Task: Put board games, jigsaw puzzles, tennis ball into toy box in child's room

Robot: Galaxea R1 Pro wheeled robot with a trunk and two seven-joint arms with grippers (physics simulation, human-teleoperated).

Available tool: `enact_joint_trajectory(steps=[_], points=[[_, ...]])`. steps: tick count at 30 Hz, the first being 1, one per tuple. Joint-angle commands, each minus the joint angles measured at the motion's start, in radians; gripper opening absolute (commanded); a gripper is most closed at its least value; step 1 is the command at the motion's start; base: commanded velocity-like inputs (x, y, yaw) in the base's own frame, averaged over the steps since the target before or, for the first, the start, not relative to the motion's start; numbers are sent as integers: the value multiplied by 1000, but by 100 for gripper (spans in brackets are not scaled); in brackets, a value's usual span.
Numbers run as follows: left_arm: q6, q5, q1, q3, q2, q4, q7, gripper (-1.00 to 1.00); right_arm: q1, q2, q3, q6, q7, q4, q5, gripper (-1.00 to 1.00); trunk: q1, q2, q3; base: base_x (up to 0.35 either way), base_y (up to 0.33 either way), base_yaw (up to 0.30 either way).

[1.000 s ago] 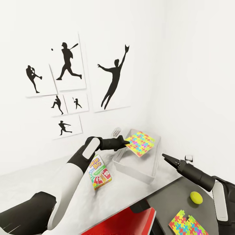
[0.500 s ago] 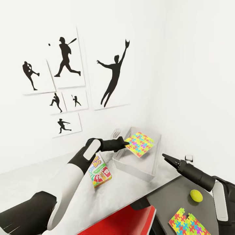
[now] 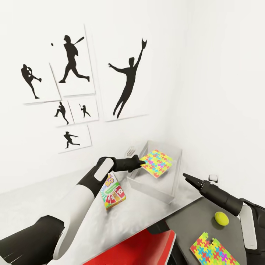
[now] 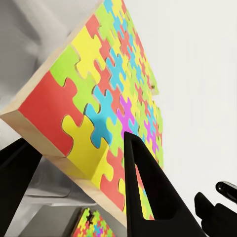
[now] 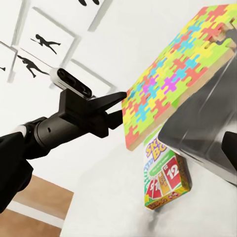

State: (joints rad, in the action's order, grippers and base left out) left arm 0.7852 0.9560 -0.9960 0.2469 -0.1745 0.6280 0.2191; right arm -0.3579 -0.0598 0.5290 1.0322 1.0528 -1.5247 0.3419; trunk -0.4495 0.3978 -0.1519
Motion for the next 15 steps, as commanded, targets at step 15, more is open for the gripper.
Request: enact_joint_trajectory(steps=[15], points=[[2,-3,-1,24,0,-2,5,-100,-1,0,2,3,5,0,-3,100,-1,2,-27,0,0,0]])
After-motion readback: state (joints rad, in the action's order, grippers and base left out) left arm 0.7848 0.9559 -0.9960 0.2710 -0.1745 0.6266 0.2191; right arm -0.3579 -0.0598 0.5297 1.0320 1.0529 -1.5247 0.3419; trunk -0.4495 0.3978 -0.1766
